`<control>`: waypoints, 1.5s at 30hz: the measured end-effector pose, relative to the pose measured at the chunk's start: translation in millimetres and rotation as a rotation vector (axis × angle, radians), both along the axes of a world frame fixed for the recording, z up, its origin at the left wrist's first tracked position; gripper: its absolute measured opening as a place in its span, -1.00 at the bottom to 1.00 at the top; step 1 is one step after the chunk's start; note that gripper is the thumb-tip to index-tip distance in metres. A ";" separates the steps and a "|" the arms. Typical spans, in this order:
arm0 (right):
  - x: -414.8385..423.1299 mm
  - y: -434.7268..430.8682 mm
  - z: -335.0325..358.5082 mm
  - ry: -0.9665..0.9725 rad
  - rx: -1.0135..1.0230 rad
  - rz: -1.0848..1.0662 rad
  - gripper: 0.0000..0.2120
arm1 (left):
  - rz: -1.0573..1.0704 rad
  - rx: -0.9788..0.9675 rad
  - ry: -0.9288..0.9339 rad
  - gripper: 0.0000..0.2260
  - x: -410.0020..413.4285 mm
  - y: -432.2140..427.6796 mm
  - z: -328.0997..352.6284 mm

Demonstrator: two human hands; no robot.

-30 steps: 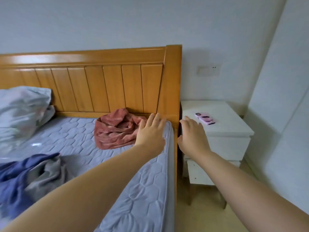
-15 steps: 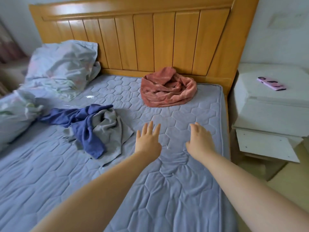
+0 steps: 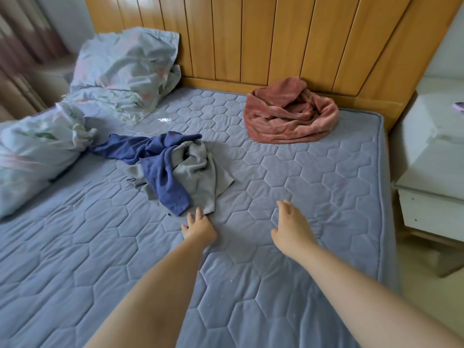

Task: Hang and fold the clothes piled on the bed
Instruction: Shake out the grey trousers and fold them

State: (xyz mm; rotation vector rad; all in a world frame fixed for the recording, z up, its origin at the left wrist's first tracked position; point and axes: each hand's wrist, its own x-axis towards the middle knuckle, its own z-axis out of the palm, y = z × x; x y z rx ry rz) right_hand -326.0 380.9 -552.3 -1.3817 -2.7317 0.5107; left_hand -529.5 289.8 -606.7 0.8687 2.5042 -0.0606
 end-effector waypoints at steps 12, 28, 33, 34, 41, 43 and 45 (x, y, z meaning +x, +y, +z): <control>82.4 60.4 32.2 0.715 -0.028 -0.803 -0.73 | -0.257 0.417 -1.333 -0.63 155.7 58.2 64.6; 72.9 32.7 -11.6 0.220 -0.323 -0.463 -0.68 | -0.217 0.294 -0.227 -0.86 99.5 53.1 3.2; 114.9 42.5 4.9 0.575 -0.030 -0.767 -0.71 | -0.037 0.554 -1.245 -0.73 195.5 93.2 72.2; 126.6 46.3 8.0 0.607 -0.023 -0.845 -0.72 | -0.098 0.500 -1.341 -0.73 207.4 95.7 79.2; 165.1 58.2 -6.6 0.381 -0.250 -0.797 -0.72 | -0.690 0.441 0.005 -0.54 164.3 95.0 29.4; 156.2 49.0 -19.4 0.332 -0.477 -0.650 -0.53 | -0.584 0.180 0.046 -0.23 136.1 83.2 9.5; 146.5 36.3 -30.8 0.158 -0.634 -0.497 -0.12 | -0.423 -0.014 -0.062 -0.09 116.6 70.0 -6.1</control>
